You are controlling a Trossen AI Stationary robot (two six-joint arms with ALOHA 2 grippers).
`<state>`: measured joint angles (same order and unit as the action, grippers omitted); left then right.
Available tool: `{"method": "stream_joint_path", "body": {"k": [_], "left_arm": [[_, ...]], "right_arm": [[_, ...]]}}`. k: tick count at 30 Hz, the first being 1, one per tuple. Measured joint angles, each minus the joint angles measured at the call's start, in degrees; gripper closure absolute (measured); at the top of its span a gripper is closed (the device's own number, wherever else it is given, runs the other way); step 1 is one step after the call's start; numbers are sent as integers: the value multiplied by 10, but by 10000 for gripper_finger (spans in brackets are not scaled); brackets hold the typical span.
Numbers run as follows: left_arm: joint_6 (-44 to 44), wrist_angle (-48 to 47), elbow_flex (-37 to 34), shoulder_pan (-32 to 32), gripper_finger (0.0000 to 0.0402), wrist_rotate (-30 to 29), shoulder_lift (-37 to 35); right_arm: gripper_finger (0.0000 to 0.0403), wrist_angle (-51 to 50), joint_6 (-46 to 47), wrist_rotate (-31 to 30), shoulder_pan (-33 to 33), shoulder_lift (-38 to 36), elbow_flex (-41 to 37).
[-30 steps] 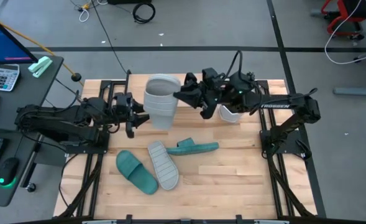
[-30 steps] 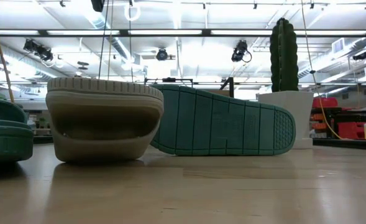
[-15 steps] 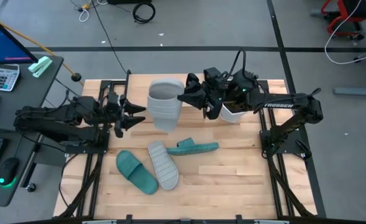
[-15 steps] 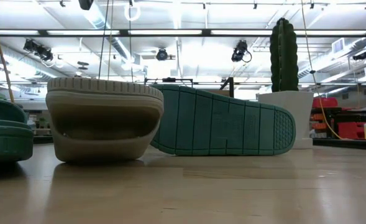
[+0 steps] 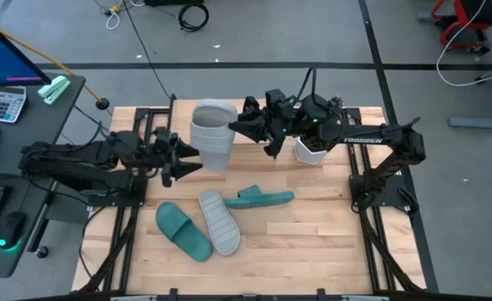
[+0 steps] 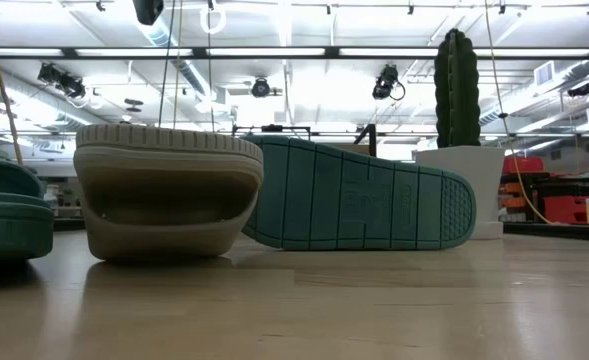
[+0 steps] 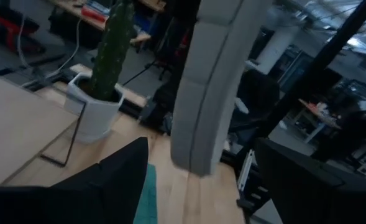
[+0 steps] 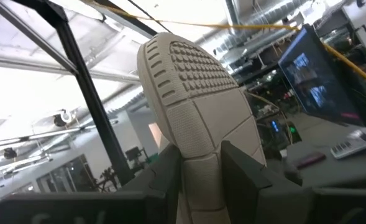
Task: Pick and place slides into the shelf
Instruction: Put the right gray slipper on the shelf
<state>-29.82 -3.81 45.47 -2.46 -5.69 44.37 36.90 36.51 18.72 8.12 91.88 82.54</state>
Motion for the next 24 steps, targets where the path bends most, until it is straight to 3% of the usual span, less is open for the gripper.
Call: {"method": "stream_joint_path", "body": {"k": [15, 24], "left_arm": [[7, 102, 0, 24, 103, 16, 67], [18, 131, 0, 24, 169, 25, 103]], "right_arm": [[308, 16, 15, 1, 0, 3, 0], [308, 15, 15, 9, 0, 3, 0]]}}
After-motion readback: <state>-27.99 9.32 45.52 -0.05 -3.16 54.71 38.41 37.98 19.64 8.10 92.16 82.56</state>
